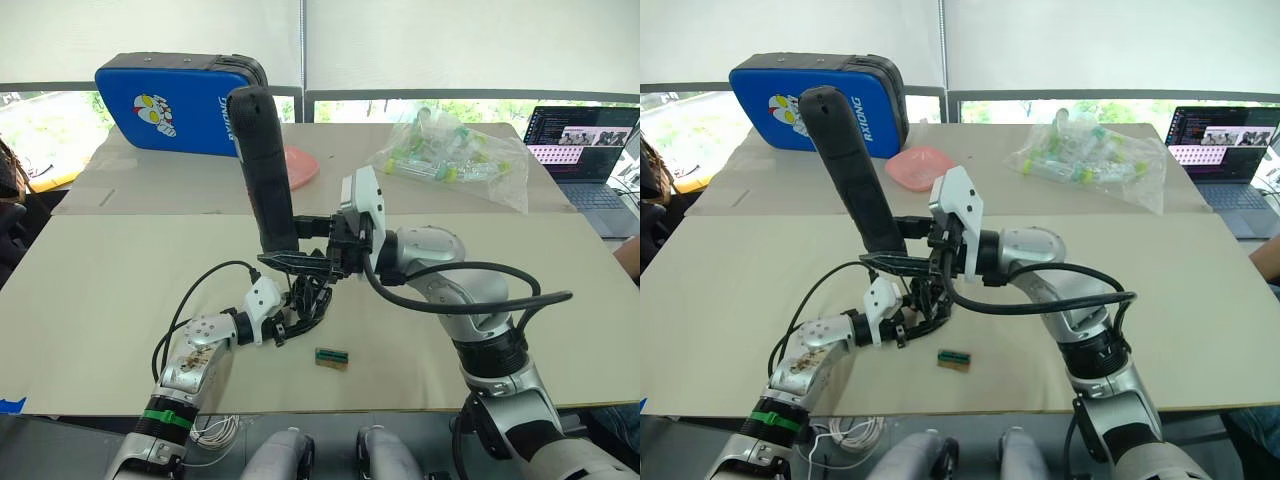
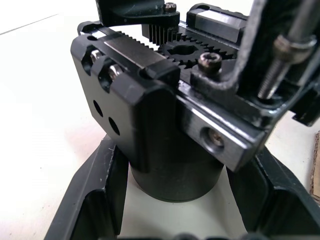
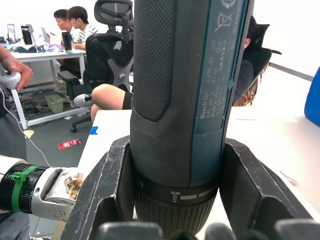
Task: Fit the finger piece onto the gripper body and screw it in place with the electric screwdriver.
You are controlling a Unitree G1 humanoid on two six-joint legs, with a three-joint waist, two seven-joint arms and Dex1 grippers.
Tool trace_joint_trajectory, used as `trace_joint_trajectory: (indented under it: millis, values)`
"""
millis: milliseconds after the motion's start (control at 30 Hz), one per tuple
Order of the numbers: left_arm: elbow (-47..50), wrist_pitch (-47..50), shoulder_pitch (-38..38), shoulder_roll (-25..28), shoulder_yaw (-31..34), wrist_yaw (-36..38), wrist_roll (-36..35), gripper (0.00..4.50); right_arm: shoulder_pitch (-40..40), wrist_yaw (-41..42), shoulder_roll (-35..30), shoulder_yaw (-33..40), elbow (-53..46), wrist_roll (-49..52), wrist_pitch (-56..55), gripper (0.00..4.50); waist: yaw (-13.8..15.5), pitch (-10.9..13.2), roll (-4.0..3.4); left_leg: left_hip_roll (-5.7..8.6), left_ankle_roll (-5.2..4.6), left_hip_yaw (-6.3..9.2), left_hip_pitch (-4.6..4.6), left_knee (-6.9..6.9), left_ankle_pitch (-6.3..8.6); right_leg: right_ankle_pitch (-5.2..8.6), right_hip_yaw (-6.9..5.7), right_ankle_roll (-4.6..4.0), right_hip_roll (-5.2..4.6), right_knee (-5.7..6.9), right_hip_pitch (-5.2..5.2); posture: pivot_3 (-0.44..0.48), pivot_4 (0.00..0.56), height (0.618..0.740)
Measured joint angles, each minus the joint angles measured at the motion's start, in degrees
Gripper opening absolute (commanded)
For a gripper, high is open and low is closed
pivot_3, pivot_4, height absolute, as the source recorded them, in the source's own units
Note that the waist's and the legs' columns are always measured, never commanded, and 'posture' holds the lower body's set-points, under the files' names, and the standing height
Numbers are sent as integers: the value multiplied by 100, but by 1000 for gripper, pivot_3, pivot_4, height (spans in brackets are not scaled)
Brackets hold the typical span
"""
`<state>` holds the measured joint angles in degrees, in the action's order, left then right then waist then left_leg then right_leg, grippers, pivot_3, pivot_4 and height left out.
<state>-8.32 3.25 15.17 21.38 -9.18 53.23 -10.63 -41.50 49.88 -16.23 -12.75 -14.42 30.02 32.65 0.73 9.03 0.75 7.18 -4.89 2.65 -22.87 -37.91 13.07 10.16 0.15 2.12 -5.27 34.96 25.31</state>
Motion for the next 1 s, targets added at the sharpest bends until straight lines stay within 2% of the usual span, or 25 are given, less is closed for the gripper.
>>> trace_joint_trajectory:
  millis: [1000]
  values:
    - [-30, -84, -15, 3, -4, -6, 3, 2293, 208, 5, 58, -1, 69, -74, -209, 1958, -5, 0, -1, 0, 0, 0, 1, 0, 0, 0, 0, 0, 0, 0, 0, 0, 150, 740]
